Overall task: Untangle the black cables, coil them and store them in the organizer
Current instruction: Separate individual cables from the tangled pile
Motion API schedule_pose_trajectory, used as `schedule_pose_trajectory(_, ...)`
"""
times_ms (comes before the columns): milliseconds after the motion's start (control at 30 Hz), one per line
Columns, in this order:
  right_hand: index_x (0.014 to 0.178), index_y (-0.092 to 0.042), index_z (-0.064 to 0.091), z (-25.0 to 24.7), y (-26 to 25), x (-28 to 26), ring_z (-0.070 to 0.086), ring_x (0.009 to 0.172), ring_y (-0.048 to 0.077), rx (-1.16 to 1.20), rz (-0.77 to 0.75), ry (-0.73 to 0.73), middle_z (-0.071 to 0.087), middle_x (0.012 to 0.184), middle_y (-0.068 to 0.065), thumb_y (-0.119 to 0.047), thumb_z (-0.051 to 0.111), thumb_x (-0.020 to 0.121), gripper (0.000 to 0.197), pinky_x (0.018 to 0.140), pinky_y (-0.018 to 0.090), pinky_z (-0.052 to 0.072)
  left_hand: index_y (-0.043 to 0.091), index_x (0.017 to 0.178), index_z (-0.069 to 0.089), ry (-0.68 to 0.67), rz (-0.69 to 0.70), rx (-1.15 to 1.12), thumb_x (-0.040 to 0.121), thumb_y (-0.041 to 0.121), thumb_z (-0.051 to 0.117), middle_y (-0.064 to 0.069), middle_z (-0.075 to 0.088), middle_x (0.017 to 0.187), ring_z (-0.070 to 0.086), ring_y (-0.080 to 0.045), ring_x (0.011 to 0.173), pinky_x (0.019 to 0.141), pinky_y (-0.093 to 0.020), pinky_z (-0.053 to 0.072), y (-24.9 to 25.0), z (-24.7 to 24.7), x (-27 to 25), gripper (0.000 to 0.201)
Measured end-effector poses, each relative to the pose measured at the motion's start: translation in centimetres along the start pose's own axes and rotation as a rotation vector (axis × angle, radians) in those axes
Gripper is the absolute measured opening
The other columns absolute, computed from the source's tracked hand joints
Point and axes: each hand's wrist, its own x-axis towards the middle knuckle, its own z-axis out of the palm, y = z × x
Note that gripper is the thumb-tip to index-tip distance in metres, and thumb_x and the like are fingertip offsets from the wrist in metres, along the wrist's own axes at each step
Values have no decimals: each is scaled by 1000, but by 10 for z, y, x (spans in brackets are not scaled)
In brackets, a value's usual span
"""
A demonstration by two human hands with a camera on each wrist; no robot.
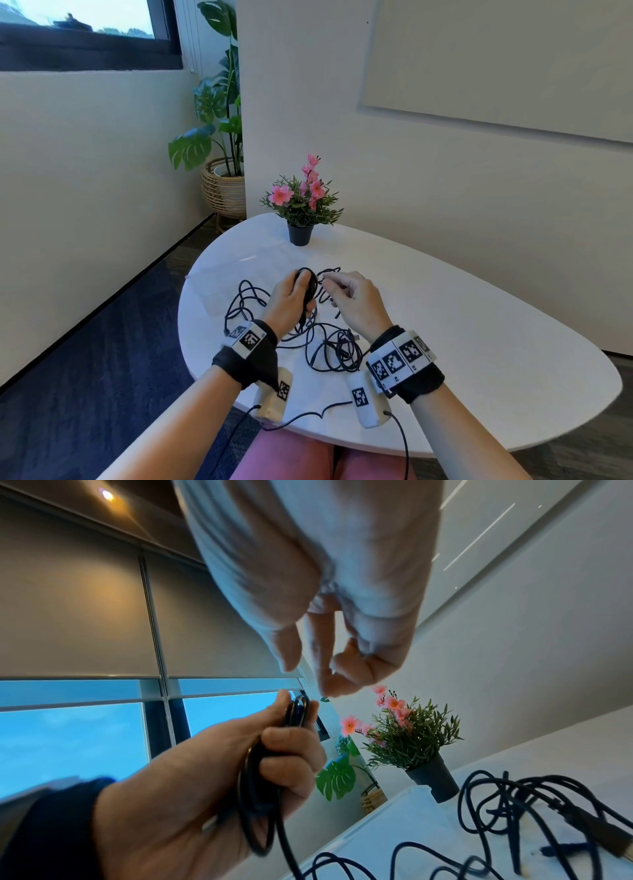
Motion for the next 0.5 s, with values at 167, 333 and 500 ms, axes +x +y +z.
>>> schedule_pose_trajectory(167,93,-14,74,0,-5,8,50,51,-4,79,70,-163,57,49,-20,-29,59,92,21,60,16,38,9,105,33,-66,29,9,103,29,24,-5,41,71,43,-14,48,50,-32,39,0,5,-8,22)
schedule_pose_trajectory(333,86,-8,75,2,-2,9,63,65,10,153,77,-178,70,70,0,-18,62,90,17,66,24,49,0,116,33,-76,52,63,103,21,28,-5,56,89,60,-4,74,69,-19,51,0,5,-8,25)
schedule_pose_trajectory(500,91,-5,72,-3,12,11,64,94,31,56,124,-191,71,92,19,-17,53,95,23,90,42,48,11,101,51,-170,39,456,100,26,41,5,52,79,46,-6,65,58,-14,40,2,-2,-4,18)
